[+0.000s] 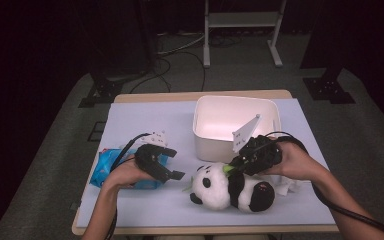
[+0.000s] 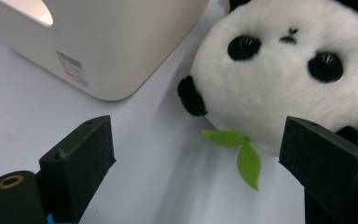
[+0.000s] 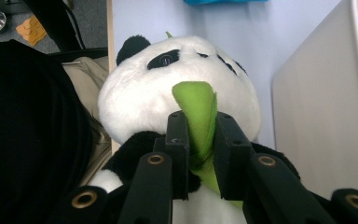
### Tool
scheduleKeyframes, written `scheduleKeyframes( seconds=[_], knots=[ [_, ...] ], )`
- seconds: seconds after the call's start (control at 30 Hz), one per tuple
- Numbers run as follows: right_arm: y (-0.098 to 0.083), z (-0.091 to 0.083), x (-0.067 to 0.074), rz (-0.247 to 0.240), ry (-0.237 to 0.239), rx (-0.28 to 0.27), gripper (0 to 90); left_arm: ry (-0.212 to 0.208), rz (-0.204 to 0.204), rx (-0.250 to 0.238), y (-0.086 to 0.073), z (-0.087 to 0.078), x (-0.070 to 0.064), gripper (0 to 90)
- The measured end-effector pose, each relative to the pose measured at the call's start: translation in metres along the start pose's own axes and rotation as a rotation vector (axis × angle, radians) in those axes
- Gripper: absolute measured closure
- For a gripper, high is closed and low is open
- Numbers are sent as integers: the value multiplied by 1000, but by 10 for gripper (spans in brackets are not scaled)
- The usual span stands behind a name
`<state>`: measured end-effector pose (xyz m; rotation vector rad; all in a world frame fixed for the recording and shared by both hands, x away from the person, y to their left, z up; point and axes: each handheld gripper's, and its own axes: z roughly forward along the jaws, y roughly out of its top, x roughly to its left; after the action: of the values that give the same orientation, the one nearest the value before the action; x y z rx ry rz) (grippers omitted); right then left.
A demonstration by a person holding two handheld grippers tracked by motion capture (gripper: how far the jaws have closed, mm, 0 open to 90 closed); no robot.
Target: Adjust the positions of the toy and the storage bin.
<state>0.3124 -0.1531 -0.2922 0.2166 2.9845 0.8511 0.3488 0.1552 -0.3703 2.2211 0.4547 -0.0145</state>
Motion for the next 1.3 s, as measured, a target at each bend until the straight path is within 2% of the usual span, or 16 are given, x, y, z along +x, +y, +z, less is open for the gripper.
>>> scheduleKeyframes(
  seconds=[0.17,0.37,0.47,0.7,0.97,1.03,1.07,1.13,1.17,1.3],
  knots=[
    [6,-15,3,-15,-18,-12,768,-1,-5,-3,-1,-1,2,91],
    [17,-36,6,-26,-61,-13,769,4,-10,-18,-2,-6,4,91],
    [24,-50,6,-28,-86,-28,769,5,-6,-21,-1,-8,5,91],
    [41,-85,6,-47,-143,-48,769,12,-37,-22,-6,-10,12,91],
    [52,-113,-4,-26,-170,-50,769,20,-42,-19,-8,-13,14,92],
    [53,-118,-6,-21,-189,-61,769,20,-44,-21,-9,-13,15,91],
    [54,-120,-8,-19,-171,-63,769,19,-45,-21,-9,-13,15,91],
    [56,-124,-11,-16,-189,-54,769,25,-52,-25,-9,-13,16,91],
    [57,-126,-14,-9,-180,-52,769,27,-52,-24,-9,-13,16,91],
    [59,-132,-25,7,-196,-54,769,29,-59,-19,-9,-12,18,91]
  ],
)
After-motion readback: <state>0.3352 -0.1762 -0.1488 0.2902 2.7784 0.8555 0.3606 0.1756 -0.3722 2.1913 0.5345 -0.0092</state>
